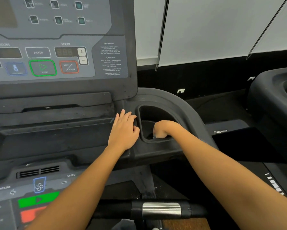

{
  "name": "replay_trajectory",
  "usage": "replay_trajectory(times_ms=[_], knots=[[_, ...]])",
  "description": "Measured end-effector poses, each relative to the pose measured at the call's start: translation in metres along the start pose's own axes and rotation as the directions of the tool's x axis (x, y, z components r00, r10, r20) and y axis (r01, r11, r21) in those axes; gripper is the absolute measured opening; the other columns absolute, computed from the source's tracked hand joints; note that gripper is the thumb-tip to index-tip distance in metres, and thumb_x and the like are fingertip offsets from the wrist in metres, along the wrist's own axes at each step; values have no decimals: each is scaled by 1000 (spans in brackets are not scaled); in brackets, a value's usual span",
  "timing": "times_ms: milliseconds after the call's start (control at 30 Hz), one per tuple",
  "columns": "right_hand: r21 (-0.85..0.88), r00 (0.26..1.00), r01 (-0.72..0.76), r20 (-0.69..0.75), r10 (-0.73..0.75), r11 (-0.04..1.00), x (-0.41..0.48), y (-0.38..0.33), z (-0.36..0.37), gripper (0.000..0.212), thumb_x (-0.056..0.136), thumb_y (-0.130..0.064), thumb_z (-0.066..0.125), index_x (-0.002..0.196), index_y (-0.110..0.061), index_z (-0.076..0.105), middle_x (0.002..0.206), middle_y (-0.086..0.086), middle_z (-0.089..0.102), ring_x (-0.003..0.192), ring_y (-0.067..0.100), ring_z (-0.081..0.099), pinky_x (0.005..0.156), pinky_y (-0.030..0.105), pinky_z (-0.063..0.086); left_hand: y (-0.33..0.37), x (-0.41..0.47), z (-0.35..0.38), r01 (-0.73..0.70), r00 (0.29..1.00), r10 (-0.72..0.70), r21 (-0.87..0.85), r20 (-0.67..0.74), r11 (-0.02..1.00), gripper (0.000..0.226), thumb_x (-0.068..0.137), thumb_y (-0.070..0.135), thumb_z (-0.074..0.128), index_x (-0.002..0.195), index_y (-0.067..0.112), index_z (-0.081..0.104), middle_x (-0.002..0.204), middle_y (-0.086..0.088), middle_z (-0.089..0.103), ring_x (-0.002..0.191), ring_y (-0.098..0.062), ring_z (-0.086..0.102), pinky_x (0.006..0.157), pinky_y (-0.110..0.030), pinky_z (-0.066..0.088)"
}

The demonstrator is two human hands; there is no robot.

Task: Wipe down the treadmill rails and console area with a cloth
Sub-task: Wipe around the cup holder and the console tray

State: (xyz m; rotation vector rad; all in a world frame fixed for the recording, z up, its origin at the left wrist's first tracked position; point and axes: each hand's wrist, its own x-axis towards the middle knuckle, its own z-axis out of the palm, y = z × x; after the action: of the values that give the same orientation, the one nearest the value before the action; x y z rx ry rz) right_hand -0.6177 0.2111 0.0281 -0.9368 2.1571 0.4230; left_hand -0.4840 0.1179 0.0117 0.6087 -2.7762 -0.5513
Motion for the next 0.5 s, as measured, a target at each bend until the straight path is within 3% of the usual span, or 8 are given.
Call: replay_trajectory(times_ms=[67, 100, 167, 233, 300, 400, 500], knots=[[7, 997, 37, 71, -37, 999, -7, -2, -4, 38, 95, -18, 50, 131, -7, 53, 131, 10, 53, 110, 30, 54, 87, 35, 45, 1, 0, 0, 0, 1000, 0, 3, -5, 1000, 46, 93, 20, 40, 138, 12, 39, 150, -7, 31, 144, -21, 10, 118, -34, 1], [12, 993, 53, 101, -54, 999, -10, -5, -6, 37, 96, -20, 49, 131, -9, 53, 128, 9, 53, 102, 28, 55, 81, 33, 46, 1, -1, 0, 0, 1000, 0, 3, -5, 1000, 46, 93, 20, 40, 138, 12, 39, 150, -7, 31, 144, -21, 10, 117, -34, 1], [12, 989, 76, 129, -77, 997, -12, -11, -11, 39, 97, -24, 48, 133, -9, 51, 109, 9, 54, 76, 20, 51, 62, 27, 44, 1, 0, 0, 1, 1000, -1, 7, -5, 1000, 46, 93, 21, 40, 138, 12, 39, 150, -7, 31, 144, -21, 9, 118, -34, 1], [10, 989, 84, 121, -85, 996, -13, -15, -15, 37, 98, -22, 45, 131, -6, 51, 86, 5, 51, 64, 16, 44, 52, 24, 37, 2, 0, 1, 3, 1000, -3, 17, -7, 1000, 47, 93, 21, 40, 139, 12, 38, 150, -7, 30, 144, -21, 9, 118, -34, 1], [37, 989, 80, 123, -84, 996, -11, -14, -14, 35, 98, -20, 45, 127, -3, 53, 81, 6, 51, 64, 17, 45, 52, 23, 36, 2, 1, 2, 2, 1000, -2, 18, -12, 1000, 47, 93, 21, 40, 138, 12, 38, 150, -7, 31, 144, -21, 9, 118, -34, 2], [204, 986, 29, 155, -61, 979, -6, -5, -9, 41, 90, -31, 58, 121, -5, 59, 108, 16, 61, 77, 23, 51, 60, 27, 40, 1, 2, 2, 0, 1000, 0, -5, -20, 1000, 46, 92, 19, 41, 137, 11, 40, 149, -7, 32, 144, -20, 10, 118, -33, 2], [248, 987, -37, 158, -3, 968, -8, 1, -9, 36, 88, -35, 60, 105, -3, 58, 84, 11, 56, 63, 20, 48, 54, 26, 39, -1, 2, 1, 1, 1000, -1, -14, -15, 1000, 45, 93, 19, 41, 137, 12, 41, 150, -6, 32, 144, -20, 10, 117, -32, 0]])
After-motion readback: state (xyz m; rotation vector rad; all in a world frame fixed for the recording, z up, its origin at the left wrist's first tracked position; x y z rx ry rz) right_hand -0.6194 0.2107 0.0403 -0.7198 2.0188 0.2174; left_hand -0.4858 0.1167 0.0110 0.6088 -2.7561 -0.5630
